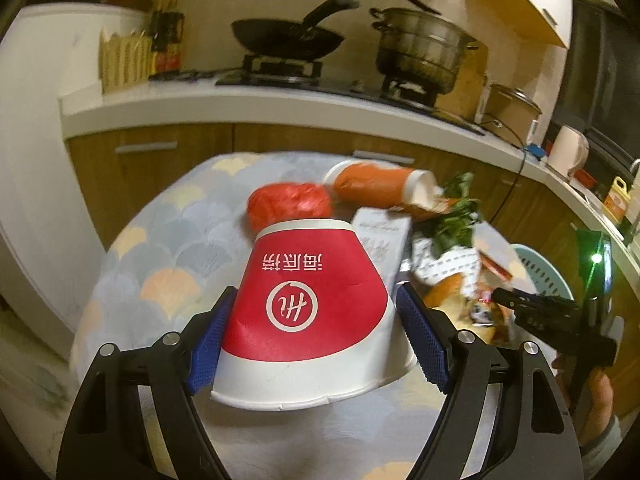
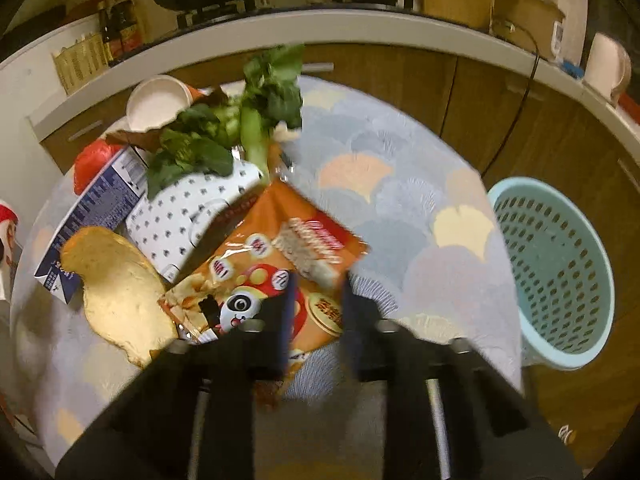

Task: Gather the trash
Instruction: 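Carry both items to the blue basket and open both tools to drop them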

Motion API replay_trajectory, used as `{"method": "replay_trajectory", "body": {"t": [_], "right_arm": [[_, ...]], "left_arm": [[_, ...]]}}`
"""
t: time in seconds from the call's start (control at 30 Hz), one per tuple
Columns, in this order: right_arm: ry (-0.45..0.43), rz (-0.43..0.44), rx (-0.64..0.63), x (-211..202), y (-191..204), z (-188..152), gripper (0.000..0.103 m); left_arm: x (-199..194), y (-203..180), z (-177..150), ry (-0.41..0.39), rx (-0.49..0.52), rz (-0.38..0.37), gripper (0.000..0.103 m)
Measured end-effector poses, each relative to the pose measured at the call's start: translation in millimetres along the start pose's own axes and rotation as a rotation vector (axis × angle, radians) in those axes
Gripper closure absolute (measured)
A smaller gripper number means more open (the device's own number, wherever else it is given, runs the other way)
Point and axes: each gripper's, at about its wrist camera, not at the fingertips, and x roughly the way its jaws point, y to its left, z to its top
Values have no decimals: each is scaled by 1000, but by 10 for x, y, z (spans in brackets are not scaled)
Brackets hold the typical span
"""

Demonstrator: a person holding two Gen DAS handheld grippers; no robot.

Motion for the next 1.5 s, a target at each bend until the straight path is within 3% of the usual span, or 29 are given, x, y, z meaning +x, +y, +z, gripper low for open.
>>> {"method": "replay_trajectory", "body": {"t": [0.33,0.57,0.87,1.1,1.33,1.5], "right_arm": [[-149,19,47,-517,-378,64,102],[-207,-36,149,-738,-1014,86,102],[-234,-116,255,-779,-1917,50,102],[-171,-146,309,-543,-2472,11,102],[-90,-142,382,-258,-2739,-189,101],[-75,-148,388,-260,-2824,-272,101]], "left_arm": [[-122,-853,235,-56,120,-98,26],[58,-1568,349,-51,202,-187,26],[594,-2454,408,24,280,-304,26],[1120,-3103,335,90,324,-373,26],[1710,-3494,109,229,362,-416,24],[2035,-3597,-26,360,331,-467,24]]}}
